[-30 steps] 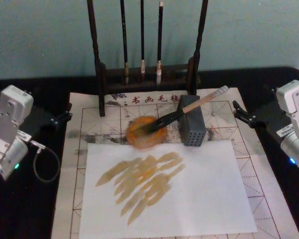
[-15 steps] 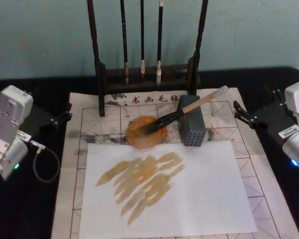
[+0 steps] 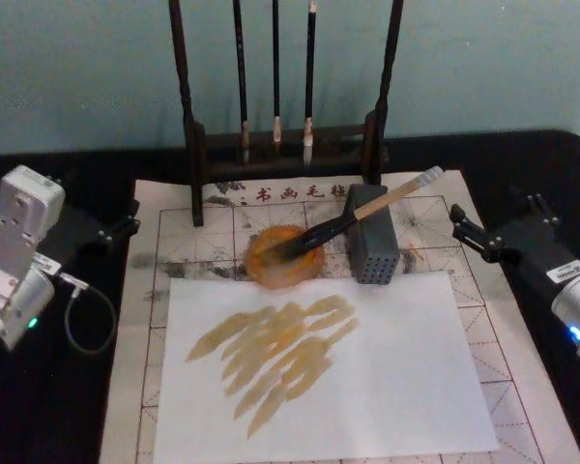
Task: Pick up the brush from the inkstone, write on the paper, then place the brush back to its original position.
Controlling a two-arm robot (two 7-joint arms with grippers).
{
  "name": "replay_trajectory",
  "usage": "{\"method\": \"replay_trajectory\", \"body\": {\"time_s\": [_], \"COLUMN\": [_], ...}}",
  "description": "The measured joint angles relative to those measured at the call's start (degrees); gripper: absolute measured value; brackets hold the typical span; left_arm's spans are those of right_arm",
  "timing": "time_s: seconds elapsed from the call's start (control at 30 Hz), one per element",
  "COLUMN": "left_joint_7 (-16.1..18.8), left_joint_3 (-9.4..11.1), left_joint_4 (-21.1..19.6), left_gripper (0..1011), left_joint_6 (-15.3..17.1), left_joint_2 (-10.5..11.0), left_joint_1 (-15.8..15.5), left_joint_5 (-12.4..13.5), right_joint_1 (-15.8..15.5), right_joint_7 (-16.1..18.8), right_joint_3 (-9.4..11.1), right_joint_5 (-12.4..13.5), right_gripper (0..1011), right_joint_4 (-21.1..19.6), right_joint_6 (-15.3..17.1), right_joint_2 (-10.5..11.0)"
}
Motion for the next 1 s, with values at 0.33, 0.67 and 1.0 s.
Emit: {"method": "replay_trajectory", "body": {"time_s": [0.33, 0.67, 1.0], "left_joint_7": [0.0, 0.0, 0.0], "left_joint_3": [0.0, 0.0, 0.0], "left_joint_4": [0.0, 0.0, 0.0], "left_gripper": [1001, 1001, 1001], "left_joint_6": [0.0, 0.0, 0.0], "left_joint_2": [0.0, 0.0, 0.0], "left_joint_1": [0.0, 0.0, 0.0], "left_joint_5": [0.0, 0.0, 0.0], "right_joint_1": [0.5, 2.8, 5.4], "right_joint_7": [6.8, 13.4, 18.6], "right_joint_3": [1.8, 4.2, 6.4], "right_joint_5": [7.4, 17.9, 31.3], "right_gripper": [1000, 1000, 1000], "right_joint_4": [1.3, 5.7, 12.7], "right_joint_6": [2.4, 7.3, 11.7], "right_joint_2": [-3.5, -8.8, -13.6]}}
